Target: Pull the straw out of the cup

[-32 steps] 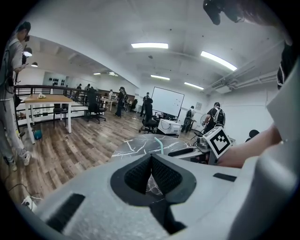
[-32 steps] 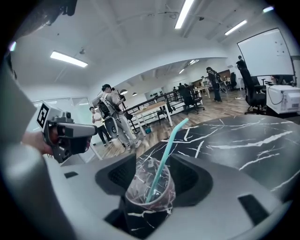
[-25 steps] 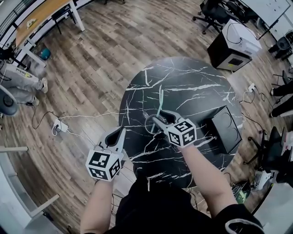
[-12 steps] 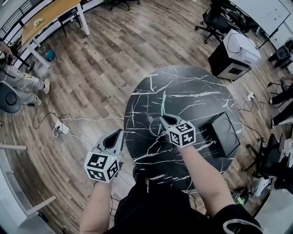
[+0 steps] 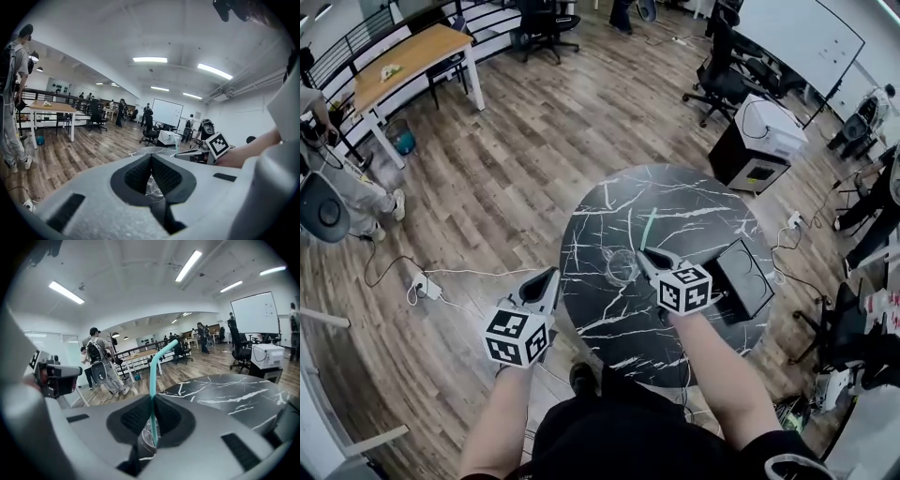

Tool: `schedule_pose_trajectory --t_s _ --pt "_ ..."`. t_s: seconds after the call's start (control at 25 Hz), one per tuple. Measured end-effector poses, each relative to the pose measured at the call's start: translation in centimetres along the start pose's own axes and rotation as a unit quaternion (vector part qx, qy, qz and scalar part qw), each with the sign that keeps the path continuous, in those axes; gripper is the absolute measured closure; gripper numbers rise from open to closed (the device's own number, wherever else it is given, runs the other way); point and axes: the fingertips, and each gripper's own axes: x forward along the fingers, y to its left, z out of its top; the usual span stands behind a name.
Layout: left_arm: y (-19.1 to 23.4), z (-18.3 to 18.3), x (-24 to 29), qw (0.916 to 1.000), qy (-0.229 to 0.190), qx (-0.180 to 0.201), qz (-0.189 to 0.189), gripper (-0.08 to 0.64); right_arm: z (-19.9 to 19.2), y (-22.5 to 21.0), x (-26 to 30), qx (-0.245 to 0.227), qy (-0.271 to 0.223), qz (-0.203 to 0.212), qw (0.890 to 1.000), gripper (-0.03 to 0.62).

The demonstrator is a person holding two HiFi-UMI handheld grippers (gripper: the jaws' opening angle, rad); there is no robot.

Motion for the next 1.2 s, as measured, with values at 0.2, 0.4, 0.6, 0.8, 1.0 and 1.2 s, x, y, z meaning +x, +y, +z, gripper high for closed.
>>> schedule_pose_trajectory --t_s 0.2,0.4,0.6,0.8,1.0,1.2 --pt "-1.9 1.1 -2.0 0.9997 -0.008 0.01 -0.022 0.549 2.7 3.1 -4.5 -0.001 -0.033 -0.008 0.999 0.565" --pt "-4.0 2.9 -1.6 0.9985 -0.024 0.026 -0.042 0.549 6.4 3.8 -9.1 -0.018 -0.075 -0.011 0.997 0.565" --pt "-6.6 3.9 -1.3 0.9973 -0.018 0.047 -0.053 0.549 9.0 3.1 -14.9 -0.014 -0.118 -0.007 0.993 0.565" --pt "-9.6 6.0 -0.7 0.9959 -0.026 0.064 -0.059 0.549 11.1 2.0 -21.2 -0.029 -0.159 -0.005 0.987 0.565" --pt "-12.7 8.5 -0.3 0.9945 -0.047 0.076 -0.056 0.549 12.1 -0.8 -28.2 -0.041 -0.206 -0.023 0.977 0.565" --pt "-14.0 9.7 -0.2 0.9934 -0.059 0.09 -0.041 0.549 12.4 -4.1 -34.3 -0.04 -0.246 -0.065 0.966 0.565"
